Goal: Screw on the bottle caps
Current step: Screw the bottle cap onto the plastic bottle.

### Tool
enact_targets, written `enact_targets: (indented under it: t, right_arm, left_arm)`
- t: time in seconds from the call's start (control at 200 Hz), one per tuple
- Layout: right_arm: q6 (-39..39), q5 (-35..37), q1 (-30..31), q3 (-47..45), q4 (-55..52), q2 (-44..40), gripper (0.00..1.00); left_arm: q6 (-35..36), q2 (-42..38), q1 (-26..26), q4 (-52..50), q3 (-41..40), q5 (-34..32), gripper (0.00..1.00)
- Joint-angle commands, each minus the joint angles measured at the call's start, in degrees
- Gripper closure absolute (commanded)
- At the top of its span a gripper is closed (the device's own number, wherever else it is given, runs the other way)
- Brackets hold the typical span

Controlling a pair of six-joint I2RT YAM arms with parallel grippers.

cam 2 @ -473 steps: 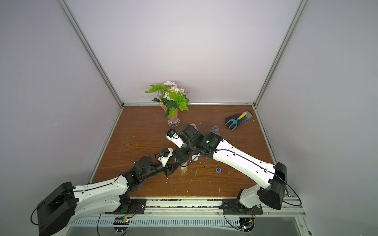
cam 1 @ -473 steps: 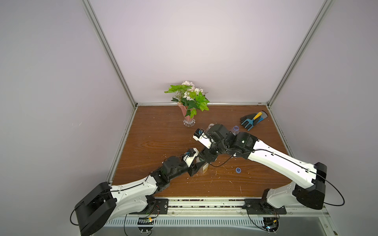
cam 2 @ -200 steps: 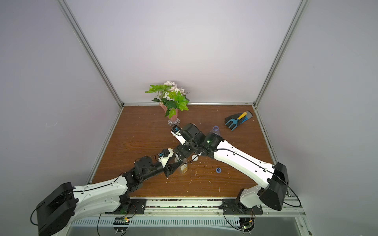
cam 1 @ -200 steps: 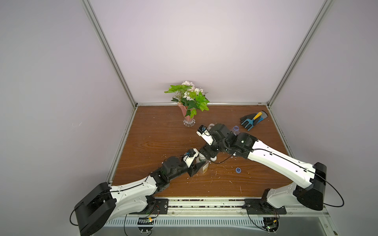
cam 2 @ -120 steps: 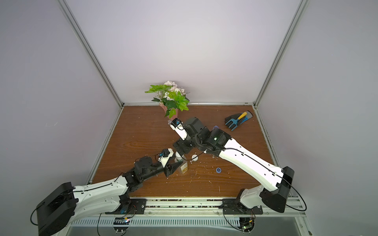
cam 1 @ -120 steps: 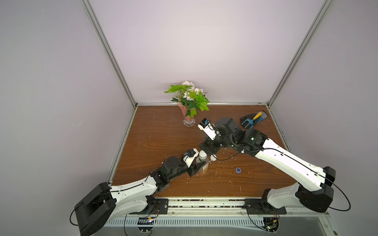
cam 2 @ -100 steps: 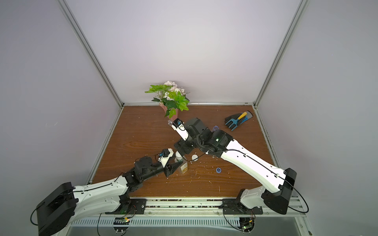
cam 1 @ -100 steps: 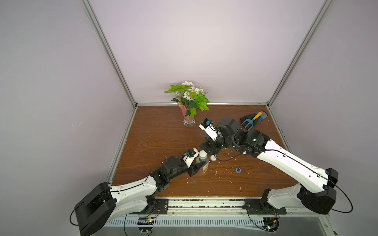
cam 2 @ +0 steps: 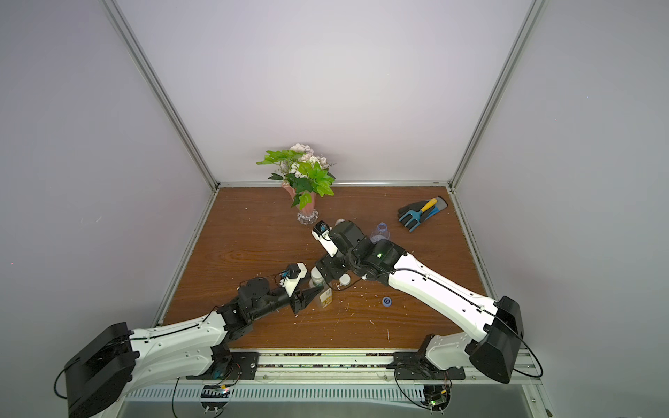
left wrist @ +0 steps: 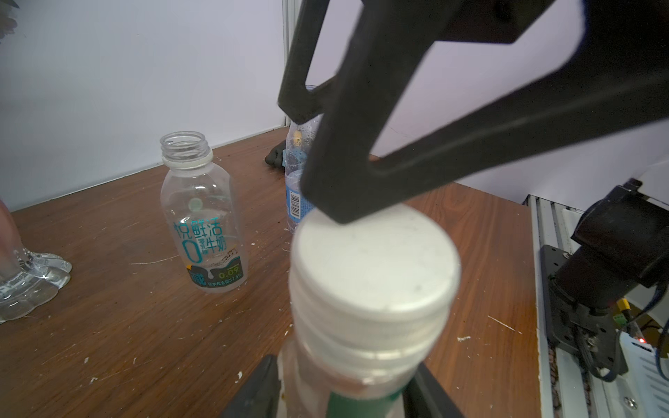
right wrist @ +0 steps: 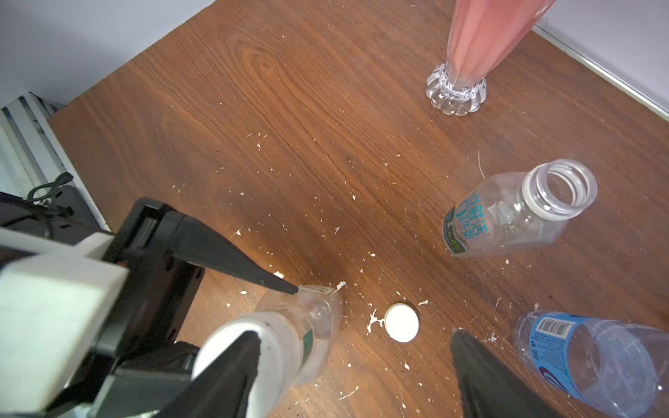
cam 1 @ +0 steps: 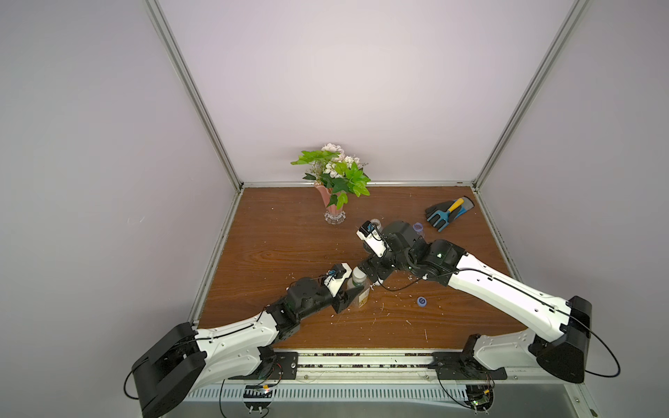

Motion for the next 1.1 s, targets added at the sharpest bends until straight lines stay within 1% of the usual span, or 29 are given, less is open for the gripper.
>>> enact_targets:
  t: [0.0,0.145,0.275,0.47,0.57,0.641,0.671,0.796,0.931,1.091]
  right_arm:
    - [-1.5,-1.7,-0.1,4.1,-3.9,-0.1,0.12]
    - [-2.6,-6.0,-0.1,8.1,-2.8,-1.4,0.11]
    - [-6.5,-10.4,0.0,6.9,-1.1,-3.5,0.11]
    - [-19.5,-19.3,-0.1,1.0,1.3,-7.9,0.16]
    - [-24.9,-21.1,-0.1,-0.5,1.6,-8.8,0.21]
    - [-29.9,-22.0,-0.1,-0.9,0.6,-8.5,0.21]
    - [-32.1,-24.0,0.0,-1.0,-0.1,-8.3,0.22]
    - [-38.4,-25.6,-0.1,-0.8,-1.1,-6.7,0.25]
    - [-43.1,-25.9,0.0,-0.8,-1.4,-5.9,0.26]
    - [-44.8,-25.2,-0.2,-1.0,-1.8,-4.1,0.3]
  left_arm:
    - [-0.1,0.8,-0.5,-1.6,-0.8,0.8,0.46]
    - [0.4,0.8,-0.5,-1.6,-0.8,1.5,0.46]
    - [1.1,0.4,-0.5,-1.4,-1.2,1.8,0.45]
    - [2.3,-0.6,-0.5,0.4,-2.6,2.9,0.45]
    - [2.9,-0.6,-0.5,0.4,-2.7,3.7,0.46]
    - [3.3,-0.5,-0.5,0.3,-2.6,4.3,0.47]
    - [3.4,-0.4,-0.6,0.2,-2.6,4.5,0.47]
    - [4.0,0.3,-0.5,-0.4,-2.2,5.3,0.47]
    - [4.4,0.9,-0.5,-0.7,-1.9,5.7,0.48]
    - [4.9,0.8,-0.6,-0.9,-2.1,5.6,0.49]
